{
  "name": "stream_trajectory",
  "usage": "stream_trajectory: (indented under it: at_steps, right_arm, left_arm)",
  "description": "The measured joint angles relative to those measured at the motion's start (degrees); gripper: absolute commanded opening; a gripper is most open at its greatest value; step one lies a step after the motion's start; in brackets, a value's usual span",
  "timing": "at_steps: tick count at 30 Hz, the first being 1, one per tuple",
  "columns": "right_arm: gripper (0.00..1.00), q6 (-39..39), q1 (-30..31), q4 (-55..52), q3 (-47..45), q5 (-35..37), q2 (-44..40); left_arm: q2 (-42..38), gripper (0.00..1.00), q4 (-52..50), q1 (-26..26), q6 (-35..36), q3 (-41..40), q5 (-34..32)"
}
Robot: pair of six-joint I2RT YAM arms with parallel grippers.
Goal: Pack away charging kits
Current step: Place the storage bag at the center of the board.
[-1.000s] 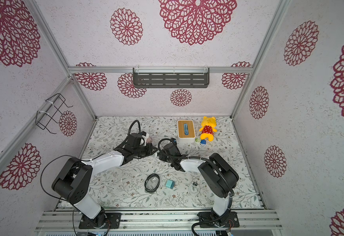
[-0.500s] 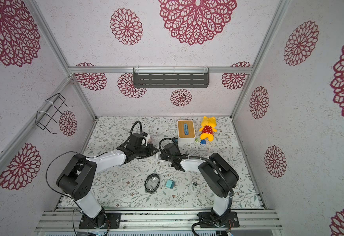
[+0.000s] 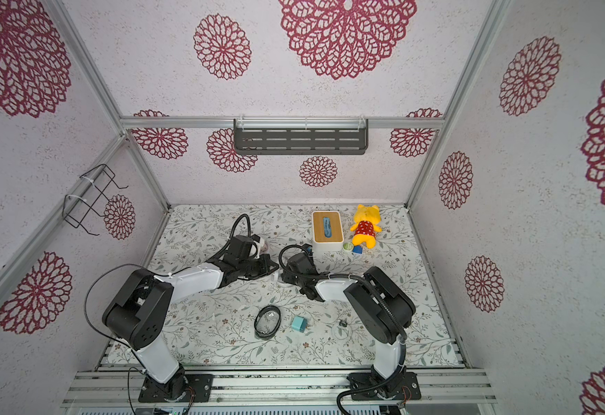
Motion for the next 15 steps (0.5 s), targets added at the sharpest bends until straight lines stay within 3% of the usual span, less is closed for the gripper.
stream_trajectory:
  at_steps: [4, 6, 9, 12, 15]
  right_arm:
    - [0.60, -0.04, 0.00, 0.07, 0.00, -0.42, -0.17]
    - [0.60, -0.07, 0.00, -0.35, 0.00, -0.33, -0.70]
    - [0.60, -0.07, -0.07, -0.83, -0.72, 0.04, -2.67]
    - [0.58, -0.15, -0.31, -1.44, -3.13, 0.85, -6.82]
    - [0.57, -0.48, -1.07, -1.84, -5.66, 1.31, -11.47]
  left_arm:
    - [0.35, 0.04, -0.46, 0.00, 0.02, 0.81, -0.17]
    - [0.35, 0.30, -1.31, 0.00, 0.31, 1.20, -0.39]
    - [0.33, 0.61, -2.62, 0.00, 0.70, 1.81, -0.61]
    - [0.00, 0.79, -3.93, 0.00, 1.53, 2.10, -1.05]
    - [-1.51, 0.89, -4.72, 0.00, 2.21, 1.73, -2.08]
